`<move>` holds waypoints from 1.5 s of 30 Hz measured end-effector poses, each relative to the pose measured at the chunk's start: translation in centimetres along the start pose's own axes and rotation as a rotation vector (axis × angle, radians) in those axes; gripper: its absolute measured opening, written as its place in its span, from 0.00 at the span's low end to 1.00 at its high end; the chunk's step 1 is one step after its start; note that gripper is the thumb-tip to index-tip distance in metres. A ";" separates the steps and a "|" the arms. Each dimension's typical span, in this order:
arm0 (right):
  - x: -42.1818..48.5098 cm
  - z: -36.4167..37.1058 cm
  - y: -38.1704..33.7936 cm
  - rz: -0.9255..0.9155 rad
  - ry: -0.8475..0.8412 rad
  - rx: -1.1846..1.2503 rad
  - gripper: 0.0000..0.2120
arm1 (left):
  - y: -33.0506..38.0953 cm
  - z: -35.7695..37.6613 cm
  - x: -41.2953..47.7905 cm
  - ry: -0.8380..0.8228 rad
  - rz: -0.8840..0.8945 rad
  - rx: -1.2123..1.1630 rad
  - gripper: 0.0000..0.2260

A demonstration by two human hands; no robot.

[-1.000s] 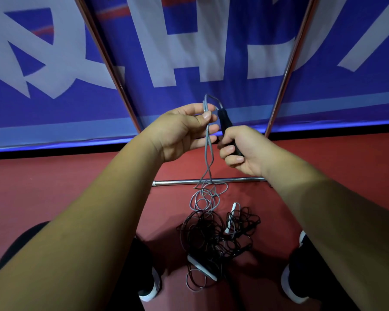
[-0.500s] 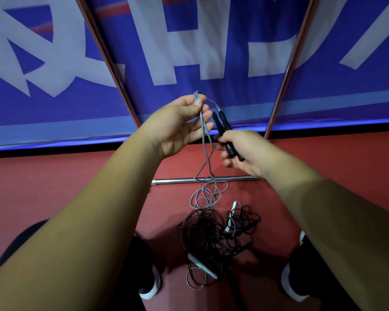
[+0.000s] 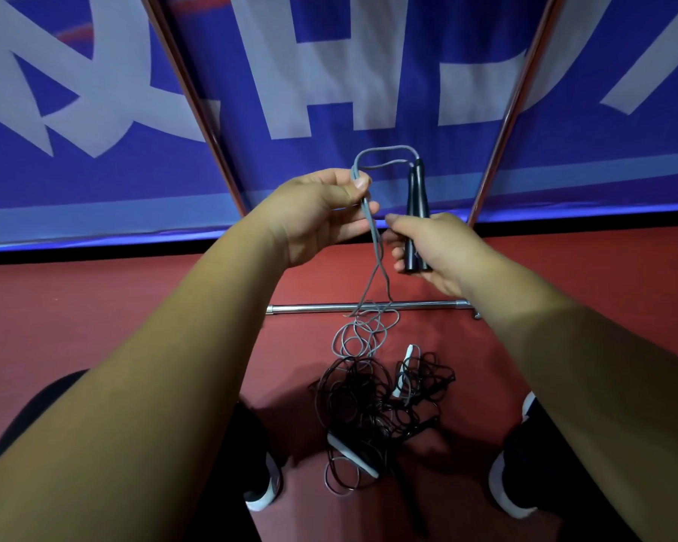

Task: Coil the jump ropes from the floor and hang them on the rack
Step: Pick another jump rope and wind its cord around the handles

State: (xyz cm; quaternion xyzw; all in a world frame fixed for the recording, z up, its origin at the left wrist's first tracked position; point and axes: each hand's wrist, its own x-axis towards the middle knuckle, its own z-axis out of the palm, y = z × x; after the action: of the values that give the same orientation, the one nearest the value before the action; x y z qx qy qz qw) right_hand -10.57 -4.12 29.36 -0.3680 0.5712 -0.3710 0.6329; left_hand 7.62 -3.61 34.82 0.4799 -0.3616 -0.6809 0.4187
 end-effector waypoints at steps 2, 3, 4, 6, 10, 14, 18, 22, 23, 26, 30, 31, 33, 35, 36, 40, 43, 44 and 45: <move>-0.2 0.1 0.0 0.015 -0.021 0.058 0.05 | 0.0 0.1 0.0 0.006 0.008 0.035 0.02; -0.3 0.1 -0.2 0.020 -0.036 0.079 0.07 | 0.0 0.1 0.0 0.009 0.014 0.061 0.02; -0.4 0.0 -0.4 0.020 -0.055 0.094 0.10 | -0.1 0.1 0.0 0.013 0.021 0.087 0.02; -0.8 0.0 -1.0 0.020 -0.087 0.123 0.18 | -0.2 0.1 0.0 0.027 0.028 0.117 0.02; -1.2 0.2 -1.3 0.036 -0.062 0.180 0.21 | -0.5 0.4 -0.3 -0.005 0.008 0.269 0.02; -1.1 0.5 -1.2 -0.042 0.021 0.241 0.17 | -0.9 1.4 -1.1 -0.214 -0.089 0.457 0.05; -1.3 0.7 -1.3 -0.070 0.057 0.221 0.18 | -0.8 2.1 -1.0 -0.208 -0.042 0.383 0.02; -1.1 0.5 -1.0 -0.058 0.018 0.181 0.22 | -0.7 1.9 -0.8 -0.139 0.003 0.271 0.05; -1.2 0.6 -1.1 -0.055 -0.004 0.181 0.24 | -0.8 1.9 -0.9 -0.125 0.010 0.261 0.05; -2.0 1.0 -1.4 -0.042 -0.074 0.211 0.32 | -1.0 2.2 -0.8 -0.086 0.062 0.273 0.06; -2.5 0.9 -1.3 -0.031 -0.070 0.109 0.42 | -1.1 2.2 -0.7 -0.037 0.159 0.301 0.11; -2.5 0.9 -1.3 -0.033 -0.084 0.101 0.43 | -1.2 2.1 -0.6 -0.039 0.160 0.298 0.11; -2.7 1.1 -1.3 -0.044 -0.158 0.136 0.40 | -1.3 2.0 -0.5 -0.051 0.136 0.277 0.11; -2.9 1.2 -1.3 -0.058 -0.243 0.191 0.36 | -1.2 1.9 -0.4 -0.066 0.104 0.238 0.11; -2.8 1.3 -1.3 -0.060 -0.271 0.200 0.35 | -1.2 1.9 -0.4 -0.075 0.089 0.196 0.12; -2.8 1.0 -1.6 -0.054 -0.369 0.185 0.19 | -0.4 1.6 -0.5 -0.020 0.011 0.033 0.16; -2.8 0.8 -1.4 -0.063 -0.419 0.036 0.12 | 0.6 0.8 -0.5 -0.028 0.019 -0.044 0.11; -2.8 0.9 -1.2 -0.064 -0.408 -0.006 0.12 | 1.1 0.6 -0.6 -0.039 0.023 -0.044 0.09; -2.6 0.9 -0.9 -0.060 -0.390 -0.032 0.13 | 1.4 0.4 -0.7 -0.048 0.017 -0.035 0.07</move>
State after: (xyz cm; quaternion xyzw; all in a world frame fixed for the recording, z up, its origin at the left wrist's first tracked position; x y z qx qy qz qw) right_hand -9.89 -2.16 31.44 -0.4600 0.4323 -0.3023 0.7142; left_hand 7.64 -3.50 36.38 0.4530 -0.3638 -0.6949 0.4237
